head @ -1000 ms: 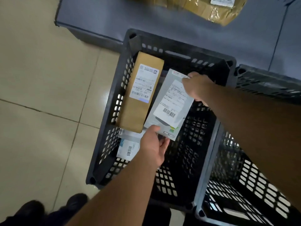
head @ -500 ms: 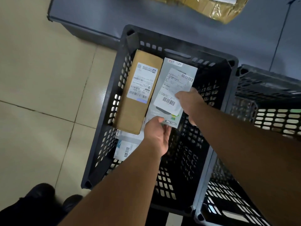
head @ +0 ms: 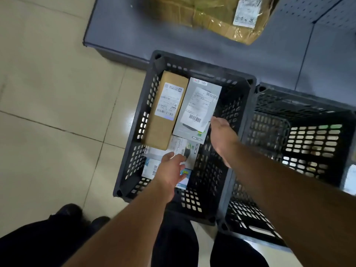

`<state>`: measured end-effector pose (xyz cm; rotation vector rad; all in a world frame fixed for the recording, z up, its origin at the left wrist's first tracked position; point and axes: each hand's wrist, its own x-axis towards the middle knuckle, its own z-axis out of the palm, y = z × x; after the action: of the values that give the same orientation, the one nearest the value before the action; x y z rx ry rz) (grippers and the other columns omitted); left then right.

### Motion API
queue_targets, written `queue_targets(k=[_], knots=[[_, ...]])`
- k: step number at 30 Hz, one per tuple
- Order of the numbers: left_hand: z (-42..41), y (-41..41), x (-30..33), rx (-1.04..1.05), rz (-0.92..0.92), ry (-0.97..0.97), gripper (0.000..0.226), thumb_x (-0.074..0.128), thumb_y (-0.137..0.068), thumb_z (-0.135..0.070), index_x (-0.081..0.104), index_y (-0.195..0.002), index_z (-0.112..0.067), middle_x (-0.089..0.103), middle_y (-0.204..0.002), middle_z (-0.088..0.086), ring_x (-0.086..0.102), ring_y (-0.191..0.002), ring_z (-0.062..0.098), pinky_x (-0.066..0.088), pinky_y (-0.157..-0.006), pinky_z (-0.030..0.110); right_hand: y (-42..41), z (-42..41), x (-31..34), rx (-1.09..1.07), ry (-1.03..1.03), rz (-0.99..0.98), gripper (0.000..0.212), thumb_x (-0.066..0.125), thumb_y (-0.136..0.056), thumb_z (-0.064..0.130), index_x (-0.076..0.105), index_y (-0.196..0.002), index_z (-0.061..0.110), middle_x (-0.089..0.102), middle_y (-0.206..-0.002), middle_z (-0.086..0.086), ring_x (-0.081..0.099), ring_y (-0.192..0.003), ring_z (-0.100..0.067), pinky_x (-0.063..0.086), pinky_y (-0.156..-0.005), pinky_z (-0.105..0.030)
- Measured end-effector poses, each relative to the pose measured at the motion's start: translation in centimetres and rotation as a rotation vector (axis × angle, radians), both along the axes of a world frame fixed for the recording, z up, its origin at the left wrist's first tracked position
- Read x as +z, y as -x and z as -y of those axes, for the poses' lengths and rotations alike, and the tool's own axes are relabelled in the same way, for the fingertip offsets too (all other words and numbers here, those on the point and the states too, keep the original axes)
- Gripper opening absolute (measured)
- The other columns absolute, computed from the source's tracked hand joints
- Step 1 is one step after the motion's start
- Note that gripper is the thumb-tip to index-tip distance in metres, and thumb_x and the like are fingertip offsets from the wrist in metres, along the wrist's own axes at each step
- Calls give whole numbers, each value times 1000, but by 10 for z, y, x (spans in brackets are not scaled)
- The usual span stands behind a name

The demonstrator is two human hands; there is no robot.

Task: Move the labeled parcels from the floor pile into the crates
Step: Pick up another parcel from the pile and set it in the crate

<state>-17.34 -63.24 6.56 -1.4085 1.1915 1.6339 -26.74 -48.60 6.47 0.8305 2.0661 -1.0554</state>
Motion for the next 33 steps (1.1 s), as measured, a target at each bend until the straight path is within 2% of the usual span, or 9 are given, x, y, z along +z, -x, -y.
queue_targets(k=[3,6,8,12,18,23,26,30,33], knots=[[9,-8,36,-165,-134,69,54,68,-89,-29,47,-139,-25,66,-123,2,65,-113,17,54,-94,36,-32,-18,34,-64,76,-22,57,26,-106,51,45,-146,14,50,-147,-12,46,-135,-33,38,-109,-43],[20,-17,76,-141,-192,128,40,62,-98,-19,52,-136,-25,67,-119,2,67,-110,20,55,-89,36,-56,-39,63,-154,157,71,68,20,-104,61,41,-152,19,45,-155,-12,41,-143,-35,29,-119,-53],[21,-28,101,-105,-202,167,35,62,-98,-16,55,-132,-24,69,-117,3,68,-108,21,56,-82,34,-74,-52,81,-194,154,124,72,17,-102,65,40,-154,20,44,-156,-14,40,-143,-36,26,-120,-55],[6,-65,145,-66,-205,232,34,63,-97,-17,57,-130,-24,69,-119,7,69,-109,23,56,-84,38,-115,-73,115,-154,139,94,75,20,-102,65,42,-152,14,48,-152,-17,44,-140,-36,31,-119,-52],[-22,-127,189,-194,-219,272,43,63,-93,-22,54,-135,-24,69,-119,7,67,-109,22,55,-83,35,-174,-105,144,-234,214,163,73,19,-101,67,39,-154,22,47,-154,-12,42,-142,-36,24,-121,-56],[-44,-154,197,-229,-239,268,37,64,-94,-24,55,-129,-27,68,-117,2,67,-108,19,56,-85,36,-212,-122,159,-344,234,183,77,20,-95,73,43,-151,25,47,-155,-9,41,-142,-34,23,-120,-58],[-65,-169,198,-282,-250,255,34,65,-94,-24,57,-127,-29,69,-114,-1,68,-106,17,56,-87,37,-231,-135,174,-337,158,190,80,16,-92,75,41,-152,28,44,-157,-9,39,-144,-35,22,-120,-61],[-99,-178,205,-378,-263,233,35,64,-96,-23,56,-130,-26,69,-111,-2,68,-104,16,56,-91,41,-262,-165,192,-452,184,137,71,18,-96,72,35,-155,36,42,-159,-4,37,-145,-33,22,-120,-60],[-137,-167,208,-425,-283,208,37,60,-99,-17,52,-136,-22,67,-108,-1,67,-99,14,55,-83,36,-281,-202,199,-549,174,125,70,20,-97,72,33,-156,36,43,-157,-2,39,-145,-32,24,-121,-58]])
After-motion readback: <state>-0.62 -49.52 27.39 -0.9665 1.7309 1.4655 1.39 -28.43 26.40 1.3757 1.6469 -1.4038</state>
